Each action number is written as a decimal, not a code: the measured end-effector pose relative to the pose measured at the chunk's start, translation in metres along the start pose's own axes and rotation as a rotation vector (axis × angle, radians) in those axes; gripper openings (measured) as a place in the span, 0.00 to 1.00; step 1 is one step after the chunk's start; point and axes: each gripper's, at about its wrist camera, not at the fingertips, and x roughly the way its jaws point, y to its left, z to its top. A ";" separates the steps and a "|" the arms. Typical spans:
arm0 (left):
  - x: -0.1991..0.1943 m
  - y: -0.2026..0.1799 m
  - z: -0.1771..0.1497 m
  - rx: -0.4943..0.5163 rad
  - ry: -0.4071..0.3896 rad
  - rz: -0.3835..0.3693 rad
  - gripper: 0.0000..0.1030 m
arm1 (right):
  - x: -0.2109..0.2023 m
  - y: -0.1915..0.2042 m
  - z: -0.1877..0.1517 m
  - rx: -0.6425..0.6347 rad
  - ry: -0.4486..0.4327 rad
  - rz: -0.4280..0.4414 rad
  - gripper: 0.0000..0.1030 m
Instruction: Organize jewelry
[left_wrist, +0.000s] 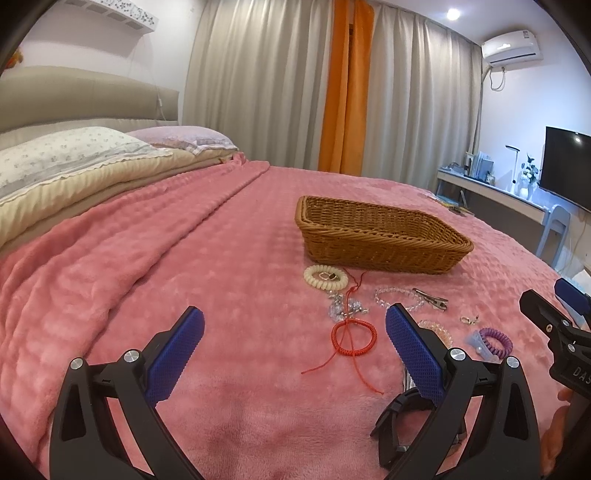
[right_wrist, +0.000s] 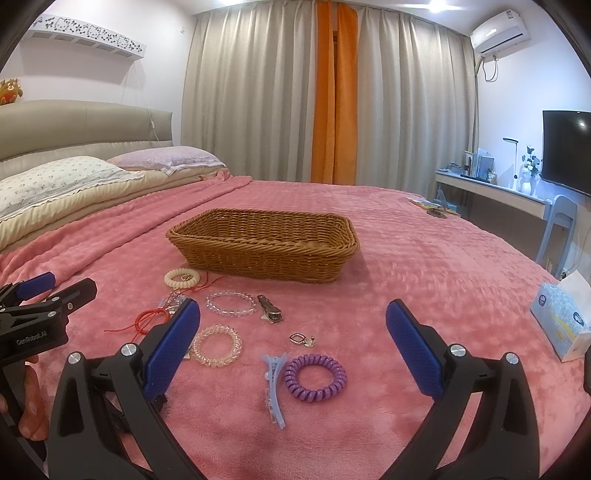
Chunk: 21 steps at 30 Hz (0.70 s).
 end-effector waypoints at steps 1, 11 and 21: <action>0.000 0.000 -0.001 0.000 0.001 0.000 0.93 | 0.000 0.000 0.000 0.000 0.000 0.000 0.94; 0.000 -0.001 -0.001 -0.002 0.007 0.000 0.93 | 0.000 0.000 0.000 -0.001 0.002 0.000 0.94; 0.000 0.000 0.000 -0.003 0.009 0.000 0.93 | 0.000 0.000 0.000 -0.002 0.002 0.000 0.94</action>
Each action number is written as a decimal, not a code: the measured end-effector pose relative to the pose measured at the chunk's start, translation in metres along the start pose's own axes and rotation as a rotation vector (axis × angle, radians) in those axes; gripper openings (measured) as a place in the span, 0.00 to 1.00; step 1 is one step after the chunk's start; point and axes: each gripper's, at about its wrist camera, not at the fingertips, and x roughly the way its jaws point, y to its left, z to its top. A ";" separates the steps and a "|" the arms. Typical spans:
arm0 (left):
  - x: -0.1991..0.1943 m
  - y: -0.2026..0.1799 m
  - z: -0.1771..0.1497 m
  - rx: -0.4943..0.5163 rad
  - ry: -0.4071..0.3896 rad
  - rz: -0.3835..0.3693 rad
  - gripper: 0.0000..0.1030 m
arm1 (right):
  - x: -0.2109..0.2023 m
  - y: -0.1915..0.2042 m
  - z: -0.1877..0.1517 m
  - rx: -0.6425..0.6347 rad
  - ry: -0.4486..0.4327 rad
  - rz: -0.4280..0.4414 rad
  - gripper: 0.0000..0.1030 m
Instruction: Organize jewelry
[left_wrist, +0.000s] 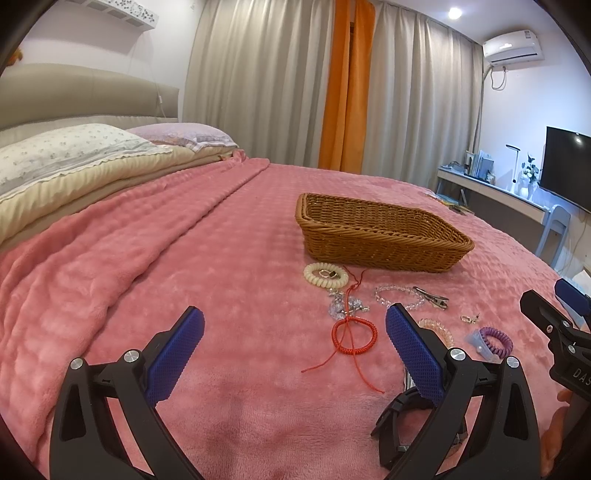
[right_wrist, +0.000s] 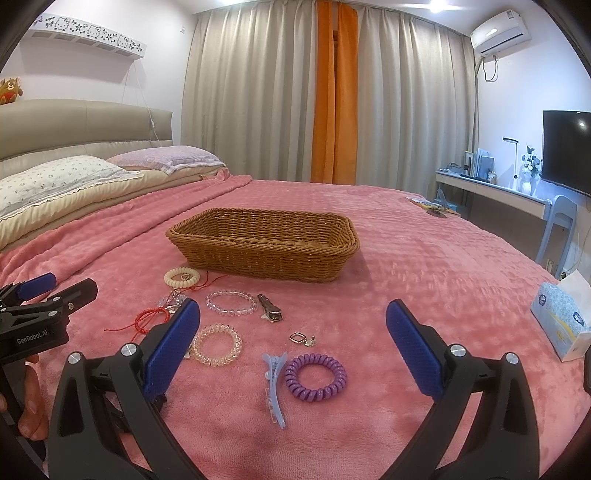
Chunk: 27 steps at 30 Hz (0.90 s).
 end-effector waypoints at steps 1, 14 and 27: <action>0.000 0.000 0.000 0.000 0.000 0.000 0.93 | 0.000 0.000 0.000 0.000 0.000 0.000 0.94; 0.000 0.000 0.001 -0.001 0.002 0.000 0.93 | 0.000 0.000 0.000 0.000 0.001 0.000 0.94; 0.009 0.010 -0.001 -0.059 0.045 -0.028 0.93 | 0.009 -0.004 -0.002 0.028 0.038 -0.003 0.94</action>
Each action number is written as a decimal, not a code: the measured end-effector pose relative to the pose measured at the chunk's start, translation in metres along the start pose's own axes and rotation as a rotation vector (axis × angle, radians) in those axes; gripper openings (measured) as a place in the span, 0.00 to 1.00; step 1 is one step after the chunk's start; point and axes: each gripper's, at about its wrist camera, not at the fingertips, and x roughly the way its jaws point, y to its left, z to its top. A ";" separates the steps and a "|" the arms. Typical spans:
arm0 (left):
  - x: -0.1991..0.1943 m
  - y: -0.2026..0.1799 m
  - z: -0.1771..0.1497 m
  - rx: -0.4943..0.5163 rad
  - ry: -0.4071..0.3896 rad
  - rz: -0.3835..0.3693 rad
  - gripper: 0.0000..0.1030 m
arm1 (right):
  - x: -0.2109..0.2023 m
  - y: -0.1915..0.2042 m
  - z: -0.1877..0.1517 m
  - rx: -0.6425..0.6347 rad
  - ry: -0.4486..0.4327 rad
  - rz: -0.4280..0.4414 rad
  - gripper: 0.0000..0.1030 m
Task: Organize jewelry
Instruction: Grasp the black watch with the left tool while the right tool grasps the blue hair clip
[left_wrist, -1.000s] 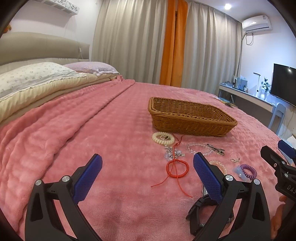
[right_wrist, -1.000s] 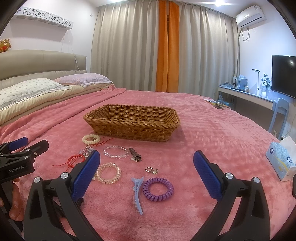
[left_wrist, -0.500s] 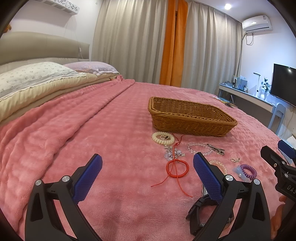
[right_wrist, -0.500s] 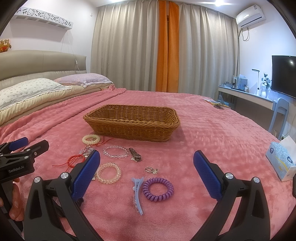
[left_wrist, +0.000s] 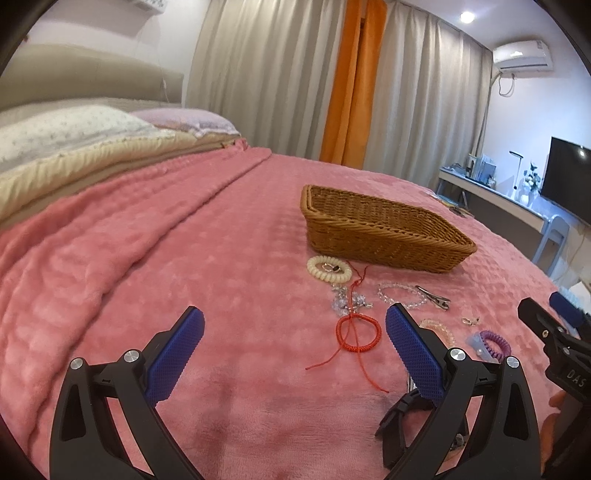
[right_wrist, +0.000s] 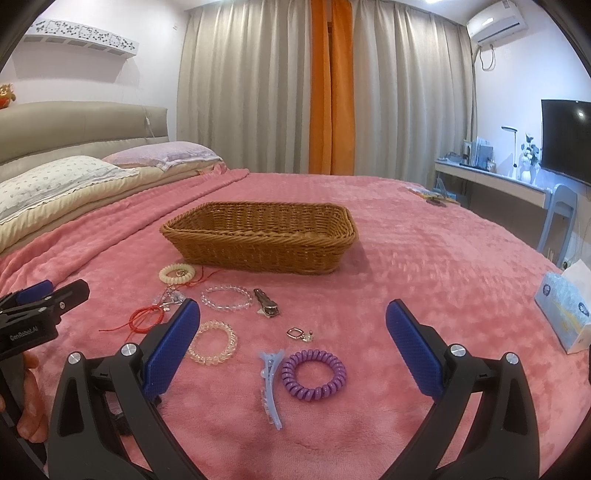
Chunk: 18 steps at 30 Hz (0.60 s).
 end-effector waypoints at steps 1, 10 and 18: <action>0.000 0.000 -0.001 -0.004 0.004 -0.009 0.93 | 0.000 0.000 0.000 0.000 0.003 -0.002 0.94; 0.004 -0.001 0.001 0.015 0.057 -0.062 0.92 | 0.007 -0.002 0.000 0.003 0.027 -0.022 0.91; 0.016 0.012 -0.003 -0.047 0.296 -0.341 0.74 | 0.016 -0.025 -0.003 0.079 0.178 0.069 0.69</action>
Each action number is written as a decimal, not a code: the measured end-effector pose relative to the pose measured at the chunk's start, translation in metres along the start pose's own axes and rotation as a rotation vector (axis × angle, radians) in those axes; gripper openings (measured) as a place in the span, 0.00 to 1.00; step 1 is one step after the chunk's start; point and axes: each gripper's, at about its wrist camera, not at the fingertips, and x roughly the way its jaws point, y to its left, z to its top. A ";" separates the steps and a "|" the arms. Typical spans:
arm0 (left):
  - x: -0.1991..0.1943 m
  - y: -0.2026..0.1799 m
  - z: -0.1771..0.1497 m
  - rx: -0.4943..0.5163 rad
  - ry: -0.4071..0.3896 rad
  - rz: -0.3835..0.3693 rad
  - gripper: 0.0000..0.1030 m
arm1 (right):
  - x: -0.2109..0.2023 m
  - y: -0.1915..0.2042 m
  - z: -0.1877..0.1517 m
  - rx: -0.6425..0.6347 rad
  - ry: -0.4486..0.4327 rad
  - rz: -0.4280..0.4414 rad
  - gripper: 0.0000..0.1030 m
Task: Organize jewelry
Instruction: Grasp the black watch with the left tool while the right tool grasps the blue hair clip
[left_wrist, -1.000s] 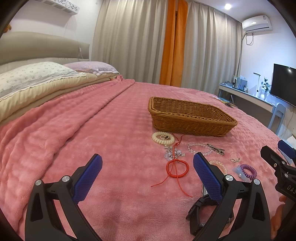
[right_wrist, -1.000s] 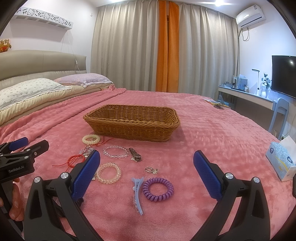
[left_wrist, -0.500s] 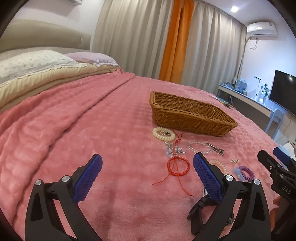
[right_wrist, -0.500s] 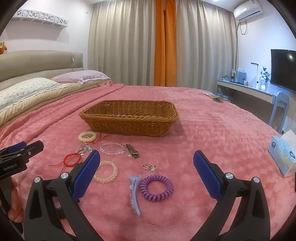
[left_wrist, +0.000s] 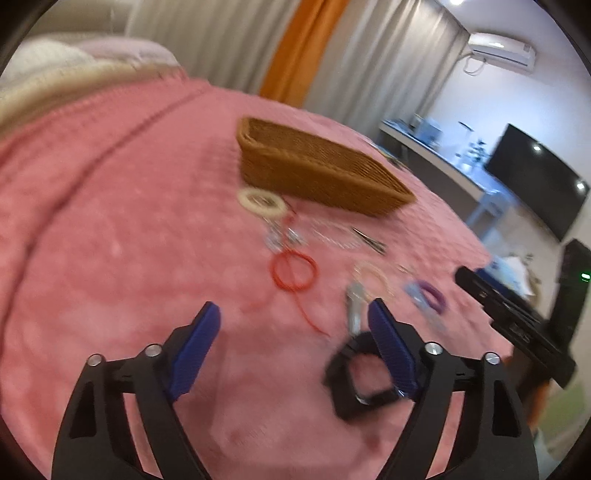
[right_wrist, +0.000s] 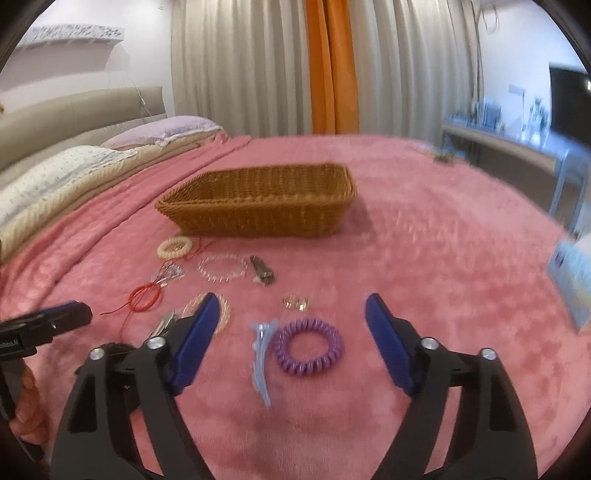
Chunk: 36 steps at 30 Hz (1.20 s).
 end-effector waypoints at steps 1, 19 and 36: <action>0.000 0.000 -0.001 -0.001 0.014 -0.014 0.66 | 0.000 -0.005 -0.001 0.017 0.017 0.006 0.65; 0.022 -0.023 -0.005 0.032 0.240 -0.099 0.38 | 0.009 0.001 -0.027 0.009 0.253 0.123 0.32; 0.041 -0.020 0.005 0.046 0.380 -0.120 0.16 | 0.042 0.035 -0.018 -0.107 0.330 0.057 0.12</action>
